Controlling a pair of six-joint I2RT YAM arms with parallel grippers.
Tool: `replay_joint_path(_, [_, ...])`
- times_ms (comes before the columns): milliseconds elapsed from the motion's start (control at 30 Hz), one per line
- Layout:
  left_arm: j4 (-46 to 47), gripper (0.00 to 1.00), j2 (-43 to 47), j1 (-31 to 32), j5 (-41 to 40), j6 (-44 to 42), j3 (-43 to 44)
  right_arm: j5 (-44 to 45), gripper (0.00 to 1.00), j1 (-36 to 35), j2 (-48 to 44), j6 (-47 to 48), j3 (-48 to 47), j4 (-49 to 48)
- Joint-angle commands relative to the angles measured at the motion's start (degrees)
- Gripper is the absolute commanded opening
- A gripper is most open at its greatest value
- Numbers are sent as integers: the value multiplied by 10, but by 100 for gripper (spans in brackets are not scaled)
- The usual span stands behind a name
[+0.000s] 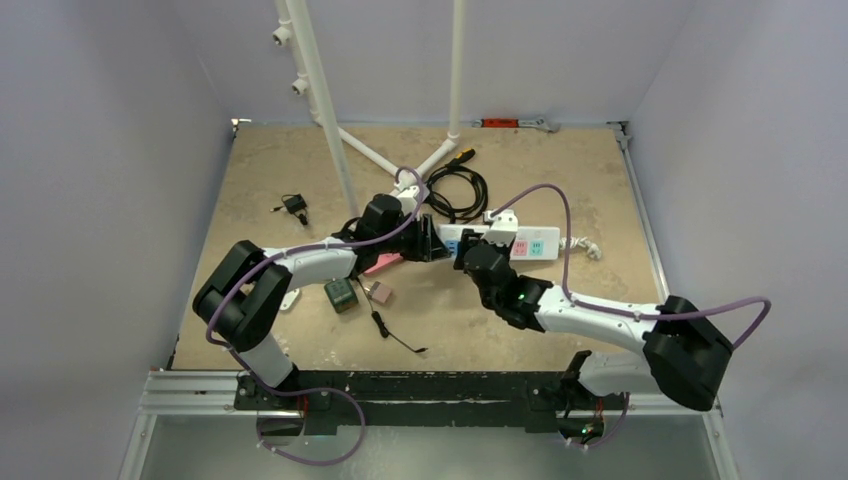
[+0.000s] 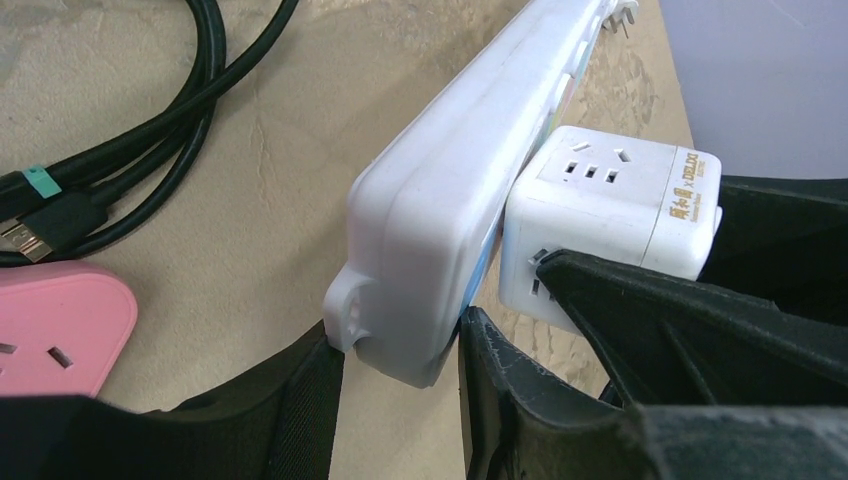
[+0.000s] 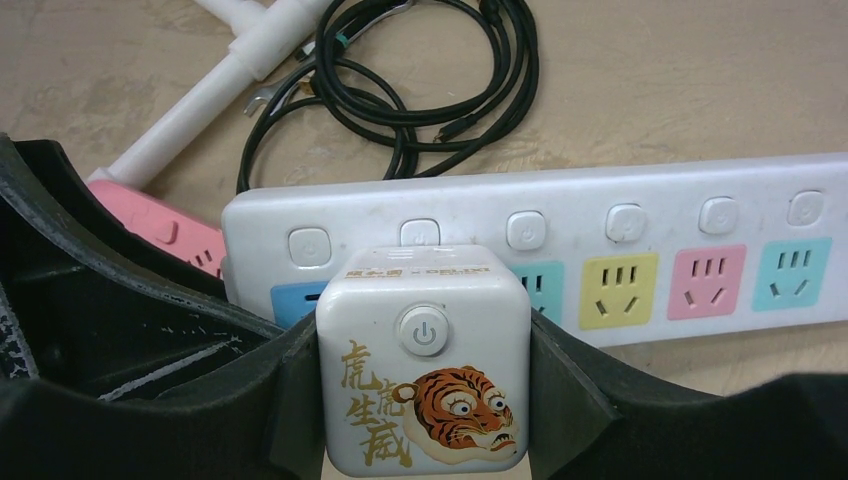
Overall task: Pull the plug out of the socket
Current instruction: Remove the plug from the socket.
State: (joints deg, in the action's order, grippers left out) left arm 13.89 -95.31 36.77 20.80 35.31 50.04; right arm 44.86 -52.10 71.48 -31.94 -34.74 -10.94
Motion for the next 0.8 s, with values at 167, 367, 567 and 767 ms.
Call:
replay_joint_path(167, [-62, 0, -9, -1, -28, -42, -9, 219, 0, -52, 46, -11, -78, 10])
replay_joint_path(367, [-67, 0, -11, -2, -31, -42, -8, 183, 0, -51, 32, -17, -67, -4])
replay_joint_path(567, [-70, 0, -10, -1, -36, -42, -8, 10, 0, 47, -25, -15, -17, -58])
replay_joint_path(767, [-71, 0, -11, -1, -38, -43, -7, -113, 0, 131, -62, -22, 14, -91])
